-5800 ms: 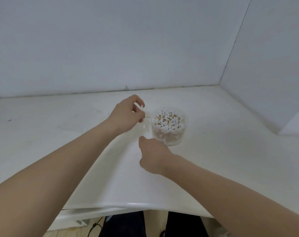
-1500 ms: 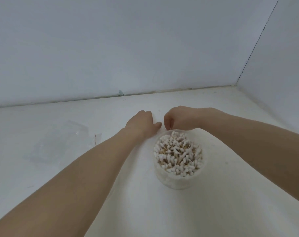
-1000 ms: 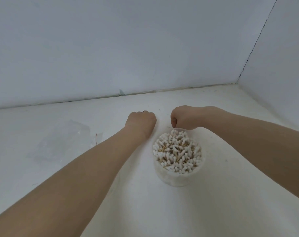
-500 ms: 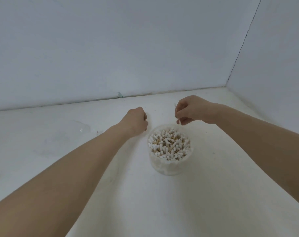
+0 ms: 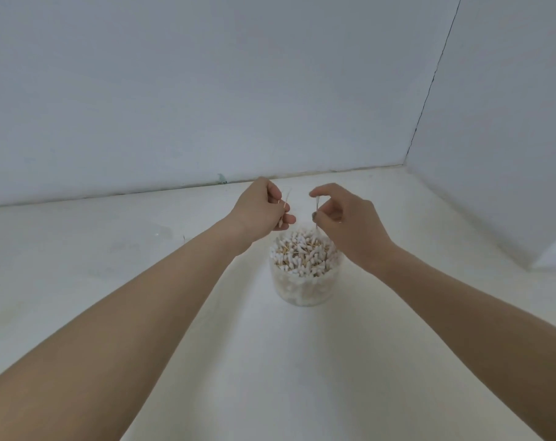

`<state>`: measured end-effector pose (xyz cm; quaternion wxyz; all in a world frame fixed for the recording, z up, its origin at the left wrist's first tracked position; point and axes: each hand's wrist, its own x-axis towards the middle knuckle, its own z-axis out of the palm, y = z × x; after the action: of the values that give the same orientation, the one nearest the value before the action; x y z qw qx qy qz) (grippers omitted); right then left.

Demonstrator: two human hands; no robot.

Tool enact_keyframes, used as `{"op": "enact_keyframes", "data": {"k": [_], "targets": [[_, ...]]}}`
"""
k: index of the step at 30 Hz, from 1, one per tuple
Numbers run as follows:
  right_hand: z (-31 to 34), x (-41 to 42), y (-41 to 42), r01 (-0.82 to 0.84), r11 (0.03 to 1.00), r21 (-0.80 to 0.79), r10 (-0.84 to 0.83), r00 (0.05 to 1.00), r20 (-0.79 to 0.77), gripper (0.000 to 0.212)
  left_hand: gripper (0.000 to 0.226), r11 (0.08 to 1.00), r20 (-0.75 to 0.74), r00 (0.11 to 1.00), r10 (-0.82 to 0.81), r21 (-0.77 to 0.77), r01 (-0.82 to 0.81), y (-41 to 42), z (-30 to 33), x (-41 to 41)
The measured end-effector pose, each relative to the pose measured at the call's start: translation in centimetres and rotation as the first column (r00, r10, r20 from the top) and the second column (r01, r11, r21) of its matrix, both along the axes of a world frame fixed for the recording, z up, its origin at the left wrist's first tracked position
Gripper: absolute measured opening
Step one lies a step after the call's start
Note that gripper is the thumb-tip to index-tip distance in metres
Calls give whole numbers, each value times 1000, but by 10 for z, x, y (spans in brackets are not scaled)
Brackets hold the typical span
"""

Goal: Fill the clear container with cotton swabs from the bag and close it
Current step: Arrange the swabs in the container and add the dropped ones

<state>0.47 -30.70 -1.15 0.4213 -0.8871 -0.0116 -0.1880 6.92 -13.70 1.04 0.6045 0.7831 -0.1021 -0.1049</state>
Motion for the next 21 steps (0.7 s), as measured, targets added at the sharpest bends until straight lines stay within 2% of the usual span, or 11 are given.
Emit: {"op": "enact_keyframes", "data": {"k": [2,6,11,14,17,21], "targets": [[-8,-5,-1,-2,1000,-28,2,1000,30,26,18,1000,24,1000,-1,-2,1,0,-1,-5],[-15,-6,-2,12,996,-93,-4,996,85,22,38,997,68,998,2,82,-7,0,0,-11],[-28,-7,-2,-18,974,-228,52,988,143,16,31,998,64,998,20,62,-24,-1,2,-16],[-29,-8,-4,-11,964,-264,51,988,145,32,37,997,97,995,12,73,-19,-1,5,-21],[-25,-14,-5,-61,941,-334,91,993,73,42,45,988,195,980,-41,155,10,-2,4,-25],[-21,-20,-7,-143,919,-368,136,990,-47,45,30,979,276,960,-50,204,-8,-1,-5,-23]]}}
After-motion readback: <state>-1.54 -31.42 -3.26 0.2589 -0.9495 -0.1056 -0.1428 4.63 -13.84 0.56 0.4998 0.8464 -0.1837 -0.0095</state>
